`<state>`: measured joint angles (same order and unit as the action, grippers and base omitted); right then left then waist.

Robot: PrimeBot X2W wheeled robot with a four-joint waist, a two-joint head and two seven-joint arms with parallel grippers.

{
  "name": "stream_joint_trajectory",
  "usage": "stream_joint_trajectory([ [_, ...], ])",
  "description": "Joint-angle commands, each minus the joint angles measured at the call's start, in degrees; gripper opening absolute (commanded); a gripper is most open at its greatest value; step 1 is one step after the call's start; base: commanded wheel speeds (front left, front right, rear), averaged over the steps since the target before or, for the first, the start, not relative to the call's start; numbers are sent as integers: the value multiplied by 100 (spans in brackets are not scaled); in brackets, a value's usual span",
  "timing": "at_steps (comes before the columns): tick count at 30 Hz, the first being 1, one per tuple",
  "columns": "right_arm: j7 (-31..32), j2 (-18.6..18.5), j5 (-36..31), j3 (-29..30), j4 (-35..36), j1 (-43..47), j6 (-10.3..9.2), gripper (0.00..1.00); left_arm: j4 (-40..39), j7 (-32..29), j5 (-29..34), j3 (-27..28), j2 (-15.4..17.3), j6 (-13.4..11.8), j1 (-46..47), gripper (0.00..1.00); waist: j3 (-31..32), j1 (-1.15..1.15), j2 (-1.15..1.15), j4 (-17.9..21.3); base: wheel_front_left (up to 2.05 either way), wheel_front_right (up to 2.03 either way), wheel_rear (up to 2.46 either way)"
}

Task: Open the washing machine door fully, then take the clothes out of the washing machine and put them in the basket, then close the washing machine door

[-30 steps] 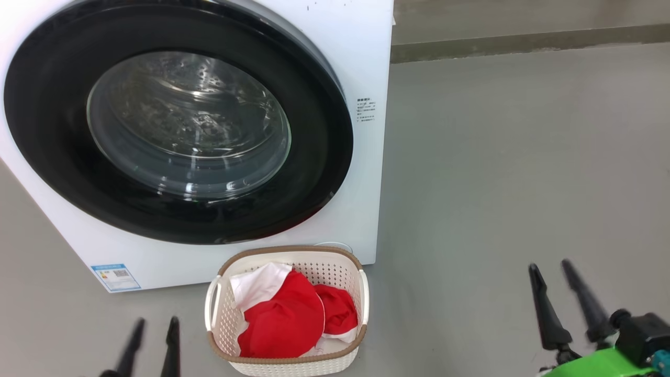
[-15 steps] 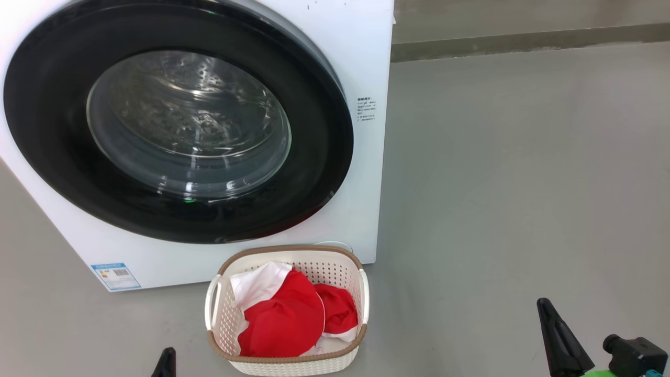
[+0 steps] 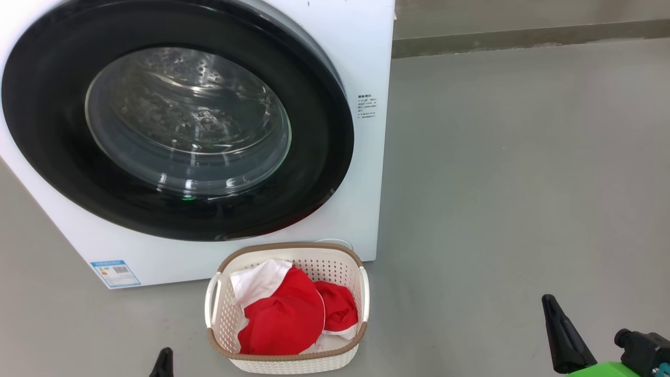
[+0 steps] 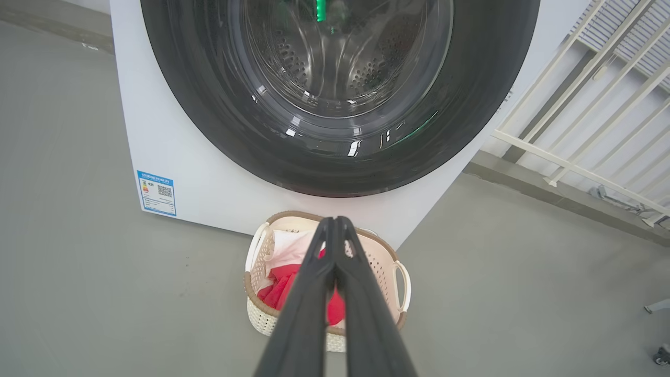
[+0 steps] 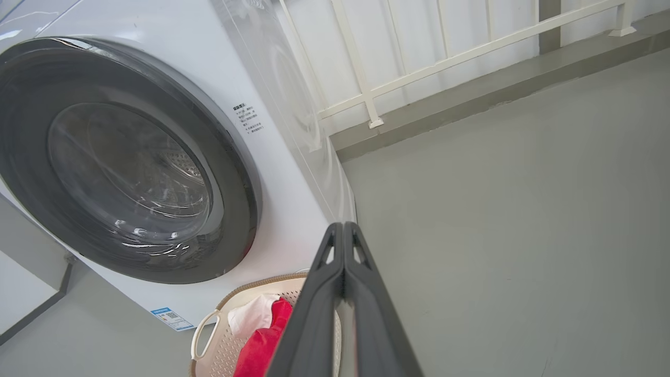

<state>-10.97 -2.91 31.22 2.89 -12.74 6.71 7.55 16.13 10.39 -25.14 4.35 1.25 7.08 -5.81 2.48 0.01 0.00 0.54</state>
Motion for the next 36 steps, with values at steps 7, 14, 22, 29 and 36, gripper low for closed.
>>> stream_joint_trajectory([
  [7,146,-40,509,43,108,-314,-2,0,-148,-134,-553,68,82,10,320,0,-19,-1,0,-4,0,0,0],
  [14,264,-38,925,65,91,-386,-2,0,-153,-249,-1009,79,88,12,386,0,-37,-1,0,-8,0,0,0],
  [22,398,-36,1399,91,71,-469,-2,0,-158,-381,-1530,92,95,15,460,0,-58,-1,0,-12,0,0,0],
  [29,516,-33,1812,114,53,-541,-3,0,-162,-496,-1984,104,101,17,525,0,-76,-1,0,-16,0,0,0],
  [36,651,-31,2287,141,33,-623,-3,0,-168,-629,-2505,117,107,20,600,0,-97,-1,0,-20,0,0,0],
])
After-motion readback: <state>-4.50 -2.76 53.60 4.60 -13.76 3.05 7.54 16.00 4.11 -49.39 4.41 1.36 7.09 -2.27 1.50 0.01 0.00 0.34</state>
